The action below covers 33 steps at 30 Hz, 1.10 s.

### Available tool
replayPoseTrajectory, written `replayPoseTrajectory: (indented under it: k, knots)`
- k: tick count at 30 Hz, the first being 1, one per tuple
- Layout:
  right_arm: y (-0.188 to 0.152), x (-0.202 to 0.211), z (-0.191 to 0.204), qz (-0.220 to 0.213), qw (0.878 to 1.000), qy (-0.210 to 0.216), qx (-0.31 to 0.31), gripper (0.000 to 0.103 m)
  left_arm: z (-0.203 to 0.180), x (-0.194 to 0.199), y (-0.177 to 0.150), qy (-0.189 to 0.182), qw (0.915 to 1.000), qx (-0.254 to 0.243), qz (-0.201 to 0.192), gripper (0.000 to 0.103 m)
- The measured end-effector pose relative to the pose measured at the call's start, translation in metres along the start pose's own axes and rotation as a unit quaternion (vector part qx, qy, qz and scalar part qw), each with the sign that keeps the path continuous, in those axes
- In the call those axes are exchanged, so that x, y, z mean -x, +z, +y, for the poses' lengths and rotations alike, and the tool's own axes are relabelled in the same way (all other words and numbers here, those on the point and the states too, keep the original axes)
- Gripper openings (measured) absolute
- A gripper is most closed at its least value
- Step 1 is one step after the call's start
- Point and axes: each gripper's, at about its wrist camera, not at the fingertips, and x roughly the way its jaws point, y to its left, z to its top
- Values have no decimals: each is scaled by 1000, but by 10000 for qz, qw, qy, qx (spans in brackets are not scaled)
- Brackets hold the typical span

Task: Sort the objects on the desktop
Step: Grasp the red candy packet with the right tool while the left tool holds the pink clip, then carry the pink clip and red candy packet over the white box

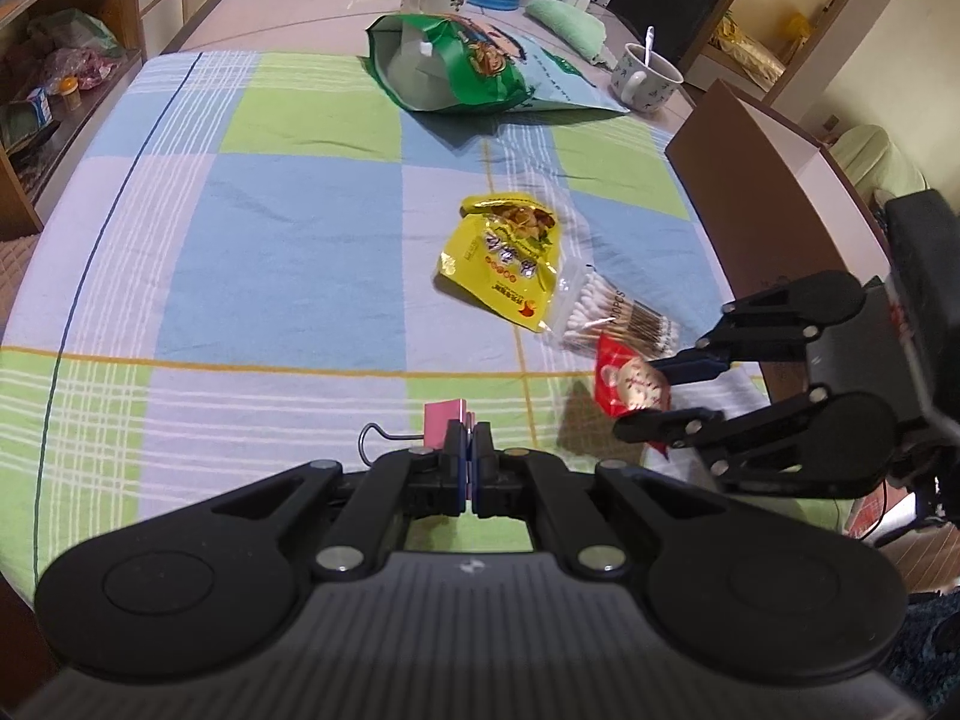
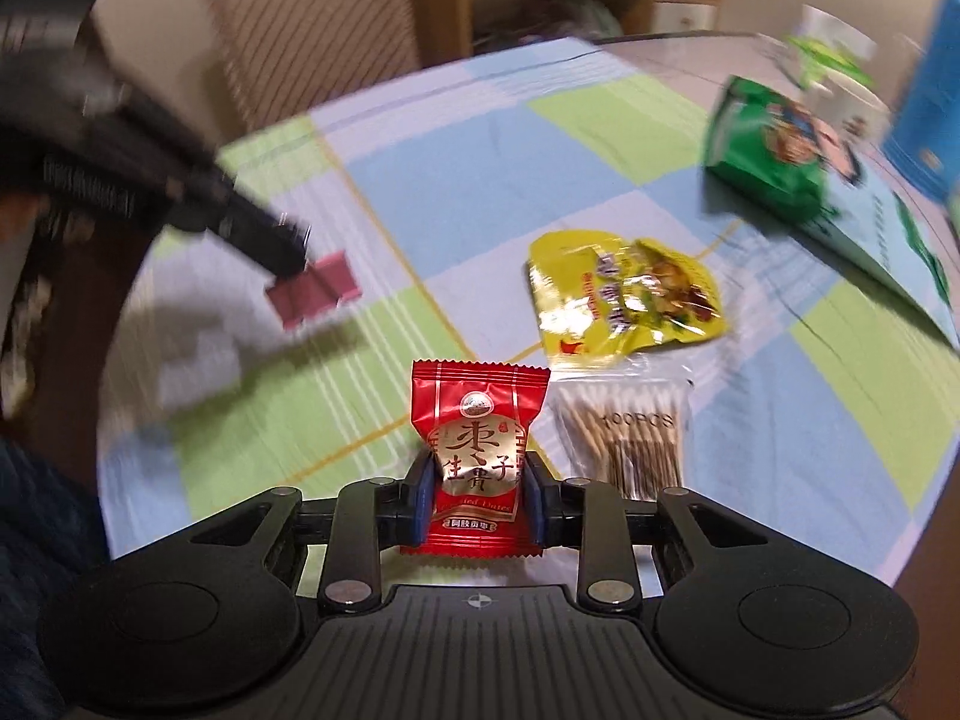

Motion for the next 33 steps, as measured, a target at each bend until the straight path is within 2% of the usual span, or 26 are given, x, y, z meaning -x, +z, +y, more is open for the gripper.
replayPoseTrajectory:
  k: [4,14,25,33]
  knots:
    - [-3,27,-4,-300,9983,23,-509,29,-12,6,4,-40,9998,-209,-56,0]
    - [-25,100,-12,-837,9880,-315,-1259,29,-62,14,22,-57,9948,-1017,-80,0]
    - [-70,176,-40,-1233,9681,-931,-1975,29,-144,6,45,-387,9805,-1908,-253,0]
    - [-104,224,-66,-1411,9511,-1307,-2418,29,-205,3,63,-609,9685,-2375,-441,0]
